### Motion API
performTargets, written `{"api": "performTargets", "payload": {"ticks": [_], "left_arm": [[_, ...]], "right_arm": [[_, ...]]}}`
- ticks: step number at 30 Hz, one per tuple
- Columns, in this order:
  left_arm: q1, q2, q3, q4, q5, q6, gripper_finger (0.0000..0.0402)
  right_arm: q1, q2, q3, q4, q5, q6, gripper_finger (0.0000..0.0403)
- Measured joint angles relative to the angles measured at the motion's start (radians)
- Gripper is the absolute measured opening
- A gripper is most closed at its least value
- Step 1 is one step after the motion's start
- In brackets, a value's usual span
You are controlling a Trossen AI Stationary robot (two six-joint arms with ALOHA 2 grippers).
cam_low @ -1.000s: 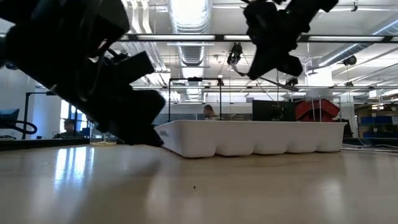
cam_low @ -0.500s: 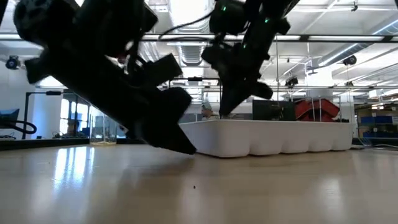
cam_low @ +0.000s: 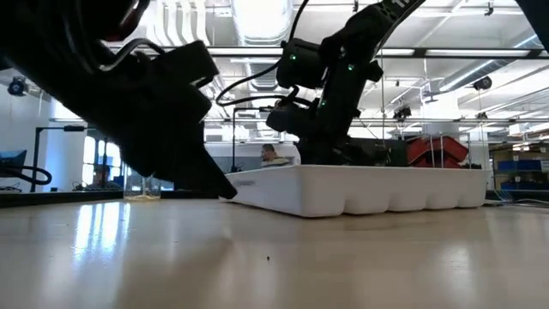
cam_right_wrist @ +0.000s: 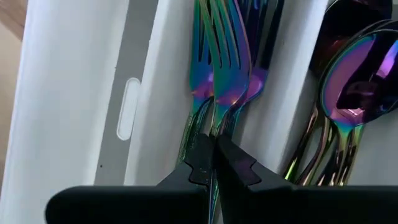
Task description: Sort silverware
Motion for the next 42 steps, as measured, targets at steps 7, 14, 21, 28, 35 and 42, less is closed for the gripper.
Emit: {"api": "performTargets", "payload": {"ticks": [7,14,21,28,35,42], "left_arm": [[-0.013,0.0,-0.016,0.006,-0.017,-0.032,0.0025],[-0.024,0.0,-0.014,0.015,-0.031,-0.033,0.0025],[-0.05,0.0,-0.014,0.035,-0.036,-0.063,0.0025],[-0.092,0.01,-0.014,0.118,-0.126,-0.077,0.0025],[-0.096,0.041,-0.014,0.16,-0.131,-0.078,0.0025],[-0.096,0.052,-0.014,0.173,-0.125,-0.088,0.0025]], "right_arm": [[0.003,-0.032,-0.002,-0.043,-0.003,-0.042,0.0048],[0.003,-0.072,-0.002,-0.071,-0.028,-0.134,0.0144],[0.002,-0.226,-0.001,-0.344,0.137,-0.258,0.0182],[-0.088,-0.411,-0.063,-0.549,0.368,-0.298,0.0183],[-0.428,-0.504,-0.236,-0.541,0.312,-0.318,0.0183],[-0.694,-0.509,-0.407,-0.434,0.307,-0.438,0.0183]]}}
